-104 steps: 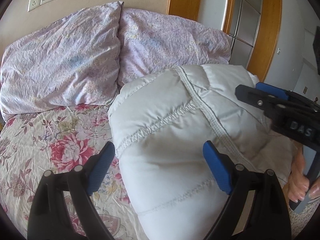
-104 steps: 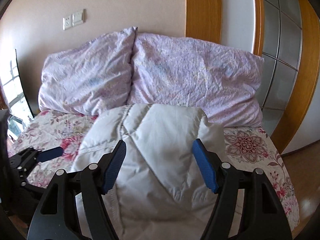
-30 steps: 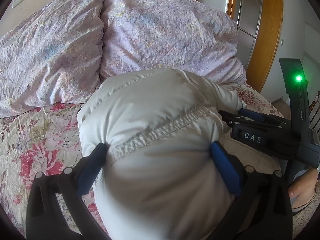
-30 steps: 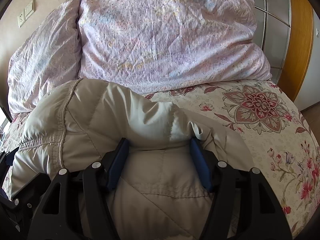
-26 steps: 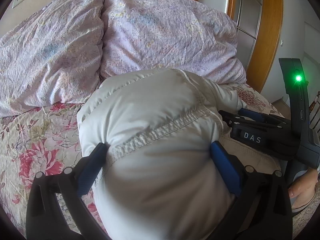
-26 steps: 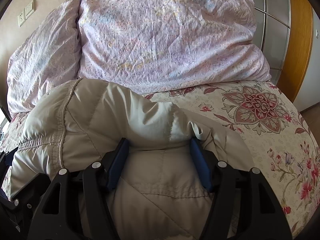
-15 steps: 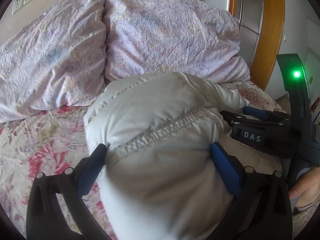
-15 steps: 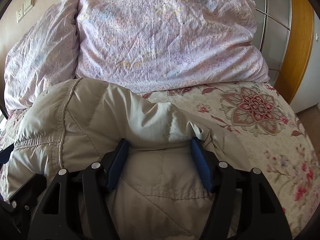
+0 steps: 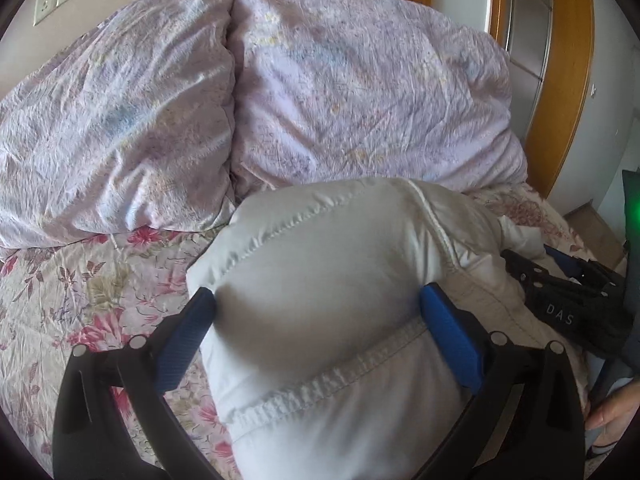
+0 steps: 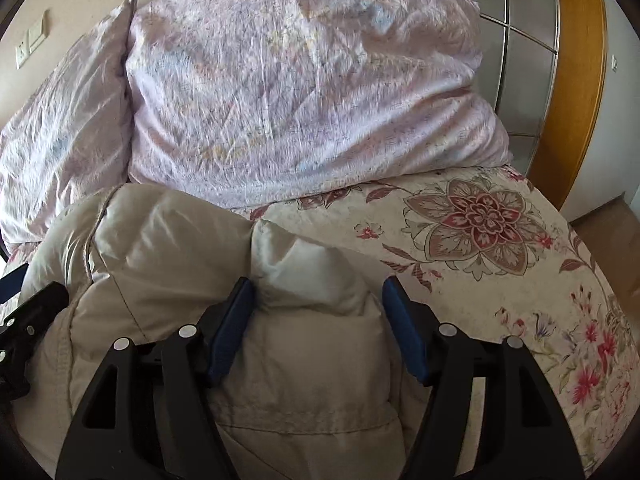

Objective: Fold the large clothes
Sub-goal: 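Tuck the jacket edge under with both grippers and release it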

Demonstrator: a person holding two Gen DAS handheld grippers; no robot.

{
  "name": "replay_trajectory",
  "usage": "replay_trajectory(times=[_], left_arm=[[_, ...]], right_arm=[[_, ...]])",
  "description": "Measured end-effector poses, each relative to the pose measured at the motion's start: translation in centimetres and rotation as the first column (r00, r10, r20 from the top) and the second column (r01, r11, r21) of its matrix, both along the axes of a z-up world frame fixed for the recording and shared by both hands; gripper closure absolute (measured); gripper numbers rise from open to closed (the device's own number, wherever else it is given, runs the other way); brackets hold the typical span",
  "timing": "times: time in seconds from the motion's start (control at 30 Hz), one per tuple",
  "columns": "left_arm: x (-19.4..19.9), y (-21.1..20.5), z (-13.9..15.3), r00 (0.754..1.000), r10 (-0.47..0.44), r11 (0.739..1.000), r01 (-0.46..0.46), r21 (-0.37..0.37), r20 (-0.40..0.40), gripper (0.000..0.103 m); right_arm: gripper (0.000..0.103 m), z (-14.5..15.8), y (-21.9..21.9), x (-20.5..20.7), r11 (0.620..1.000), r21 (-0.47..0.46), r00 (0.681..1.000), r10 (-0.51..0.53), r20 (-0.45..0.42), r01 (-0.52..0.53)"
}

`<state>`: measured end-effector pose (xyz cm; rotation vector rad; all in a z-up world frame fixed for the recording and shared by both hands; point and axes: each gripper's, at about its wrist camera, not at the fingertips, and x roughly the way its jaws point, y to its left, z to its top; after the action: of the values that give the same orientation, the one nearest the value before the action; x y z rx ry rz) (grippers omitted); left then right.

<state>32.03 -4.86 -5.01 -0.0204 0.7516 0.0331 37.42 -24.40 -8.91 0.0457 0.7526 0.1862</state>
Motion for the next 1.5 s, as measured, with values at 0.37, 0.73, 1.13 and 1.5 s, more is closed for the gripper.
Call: replay_trajectory(times=[0.37,0.73,1.13,1.5], left_arm=[[1.1,-0.6,-1.9,0.999,0.003,0.999,-0.001,0.042,-0.039,0.002],[0.9,-0.5,-2.7,1.000,0.014,0.999,-0.014,0.036,-0.011,0.002],[-0.7,0.3,-1.1,1.000,0.021,1.000,-0.020,0.008,-0.018,0.002],[-6.6,5.1,2.1,0.997,-0.044,0.989,0.036,-0.141,-0.060,0.002]], right_arm=[[0.027,-1.4,1.1,0.9,0.998,-0.062,0.999,-0.016,-0.034,0.014],[0.027,-1.6,1.4,1.2,0.997,-0.080,0.999,-0.024,-0.033,0.022],[0.024,-1.0,0.3,1.8,1.000,-0.002,0.996,0.018,-0.092,-0.018],[0.001,2.2,-9.6,-2.4,0.962,0.272,0.980,0.049,-0.190,0.004]])
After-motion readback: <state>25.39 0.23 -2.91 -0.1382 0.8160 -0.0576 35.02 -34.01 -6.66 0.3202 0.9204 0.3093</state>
